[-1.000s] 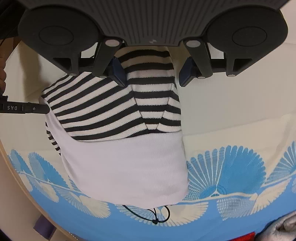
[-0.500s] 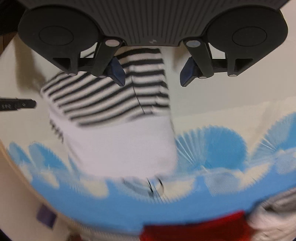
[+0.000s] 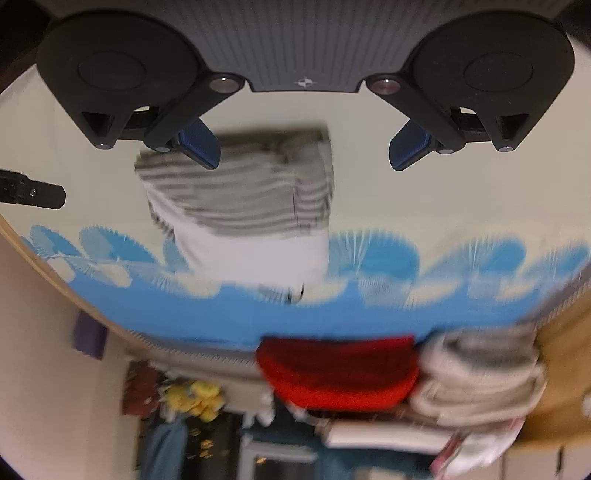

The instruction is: Fold small clothes

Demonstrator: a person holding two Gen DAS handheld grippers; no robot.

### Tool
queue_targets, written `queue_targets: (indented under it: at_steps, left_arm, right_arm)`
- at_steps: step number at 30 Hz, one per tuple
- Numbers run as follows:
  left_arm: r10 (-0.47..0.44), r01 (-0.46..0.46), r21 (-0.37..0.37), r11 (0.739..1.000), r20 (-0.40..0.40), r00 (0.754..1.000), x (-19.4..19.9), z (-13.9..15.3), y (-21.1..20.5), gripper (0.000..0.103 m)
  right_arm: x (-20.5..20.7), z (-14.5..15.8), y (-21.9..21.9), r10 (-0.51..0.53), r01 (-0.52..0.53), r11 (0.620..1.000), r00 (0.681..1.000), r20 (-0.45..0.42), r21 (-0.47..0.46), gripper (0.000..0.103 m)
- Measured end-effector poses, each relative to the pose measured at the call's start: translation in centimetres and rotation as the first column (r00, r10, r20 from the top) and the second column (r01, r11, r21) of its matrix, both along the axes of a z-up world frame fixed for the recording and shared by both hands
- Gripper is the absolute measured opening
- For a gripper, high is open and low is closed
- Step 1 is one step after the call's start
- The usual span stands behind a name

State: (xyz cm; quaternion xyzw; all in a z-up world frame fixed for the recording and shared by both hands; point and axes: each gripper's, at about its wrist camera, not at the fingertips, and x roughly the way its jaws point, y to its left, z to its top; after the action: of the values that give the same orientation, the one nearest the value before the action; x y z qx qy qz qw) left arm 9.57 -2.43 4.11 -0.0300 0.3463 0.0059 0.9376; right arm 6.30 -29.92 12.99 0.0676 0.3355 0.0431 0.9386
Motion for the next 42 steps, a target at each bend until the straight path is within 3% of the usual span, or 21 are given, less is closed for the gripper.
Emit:
queue_targets:
  at_steps: [6,8,14,29,42]
  left_arm:
    - [0.000,-0.003,-0.055,0.998,-0.060,0.998,-0.5,-1.3,-0.9,0.102]
    - [0.020,-0.024,-0.041,0.999,-0.082,0.996,-0.1,-1.9,-0.9,0.102]
    - [0.031,-0.032,-0.003,0.999,-0.090,0.995,0.4,-2.5,-1.3,0.102]
    - [0.032,-0.033,-0.013,0.999,-0.092,0.995,1.3,-3.1,-1.2,0.102]
    - [0.022,-0.023,-0.012,1.000,-0.089,0.996,1.4,-3.2,-1.4,0.102]
  right_arm:
    - [-2.1,-1.2,2.1,0.009,-0.009,1.000,1.000,-0.005,-0.015,0.093]
    - [-1.7,-1.6,2.5,0.016,-0.016,0.998,1.000,0.004,-0.068,0.098]
    - [-0.5,-3.1,2.4,-0.026,0.023,0.998,0.999,-0.048,-0.056,0.098]
    - [-0.2,-3.5,5.5,0.059,-0.060,0.992,0.998,-0.008,-0.112,0.098]
    - [-0.2,-3.5,6.0,0.074,-0.074,0.989,0.997,-0.004,-0.125,0.098]
